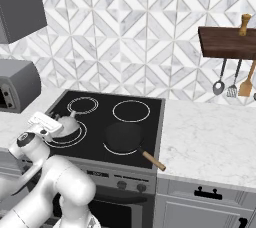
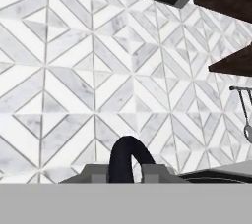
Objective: Pick the kettle from the counter and place it on a stove burner. Then turn the burner on.
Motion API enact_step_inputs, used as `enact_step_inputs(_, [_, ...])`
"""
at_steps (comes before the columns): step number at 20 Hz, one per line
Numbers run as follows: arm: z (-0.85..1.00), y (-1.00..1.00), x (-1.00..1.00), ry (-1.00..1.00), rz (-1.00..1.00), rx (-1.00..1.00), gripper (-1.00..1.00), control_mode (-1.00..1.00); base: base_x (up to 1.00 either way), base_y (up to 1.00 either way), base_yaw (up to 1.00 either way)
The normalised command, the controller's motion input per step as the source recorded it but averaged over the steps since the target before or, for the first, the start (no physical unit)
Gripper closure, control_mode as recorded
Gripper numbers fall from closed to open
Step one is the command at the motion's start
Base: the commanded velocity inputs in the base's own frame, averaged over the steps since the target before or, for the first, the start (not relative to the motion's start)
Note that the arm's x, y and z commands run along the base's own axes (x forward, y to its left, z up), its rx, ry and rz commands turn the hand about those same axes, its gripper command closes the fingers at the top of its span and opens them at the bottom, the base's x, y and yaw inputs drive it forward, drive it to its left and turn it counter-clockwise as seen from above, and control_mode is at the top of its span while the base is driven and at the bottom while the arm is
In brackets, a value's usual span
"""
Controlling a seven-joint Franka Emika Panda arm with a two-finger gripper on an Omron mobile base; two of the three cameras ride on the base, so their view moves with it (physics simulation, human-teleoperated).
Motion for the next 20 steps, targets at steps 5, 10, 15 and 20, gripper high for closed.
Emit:
enact_step_inputs(5, [0.0, 0.0, 0.0, 0.0, 0.0, 0.0, -1.0, -1.0, 0.0, 0.0, 0.0])
enact_step_inputs(10, [0.19, 0.0, -0.06, -0.01, 0.0, 0.01, -1.0, -1.0, 0.0, 0.0, 0.0])
enact_step_inputs(15, [0.48, 0.0, -0.3, 0.0, 0.0, 0.0, -1.0, -1.0, 0.0, 0.0, 0.0])
enact_step_inputs(20, [0.52, 0.0, -0.82, 0.0, 0.0, 0.0, -1.0, -1.0, 0.0, 0.0, 0.0])
